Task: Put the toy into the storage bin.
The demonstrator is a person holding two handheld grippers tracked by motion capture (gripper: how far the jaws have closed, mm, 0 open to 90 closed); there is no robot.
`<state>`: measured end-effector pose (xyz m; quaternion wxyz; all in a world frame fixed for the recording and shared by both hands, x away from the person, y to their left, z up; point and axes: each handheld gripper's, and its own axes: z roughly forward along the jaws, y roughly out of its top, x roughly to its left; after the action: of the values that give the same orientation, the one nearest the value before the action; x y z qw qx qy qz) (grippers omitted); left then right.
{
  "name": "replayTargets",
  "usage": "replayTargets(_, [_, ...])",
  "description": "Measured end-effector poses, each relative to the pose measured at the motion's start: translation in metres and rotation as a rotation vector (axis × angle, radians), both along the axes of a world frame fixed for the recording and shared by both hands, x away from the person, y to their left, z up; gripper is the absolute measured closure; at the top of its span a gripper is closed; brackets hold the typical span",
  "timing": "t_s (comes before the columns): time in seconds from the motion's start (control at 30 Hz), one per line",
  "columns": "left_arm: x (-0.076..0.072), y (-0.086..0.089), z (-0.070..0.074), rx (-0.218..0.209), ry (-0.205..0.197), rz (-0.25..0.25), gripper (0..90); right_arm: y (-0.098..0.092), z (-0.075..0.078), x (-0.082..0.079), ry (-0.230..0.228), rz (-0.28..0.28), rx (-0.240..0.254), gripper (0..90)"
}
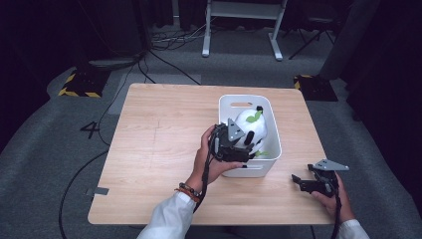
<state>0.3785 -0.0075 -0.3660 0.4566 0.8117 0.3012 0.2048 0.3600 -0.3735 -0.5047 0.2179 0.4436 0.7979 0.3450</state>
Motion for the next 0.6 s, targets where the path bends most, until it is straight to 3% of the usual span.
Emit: replayTargets(0.6, [-0.006, 0.017, 0.003, -0.013, -0.027, 0.008, 18.6, 0.0, 0.0, 0.0, 0.001, 0.0, 0.001, 16.0])
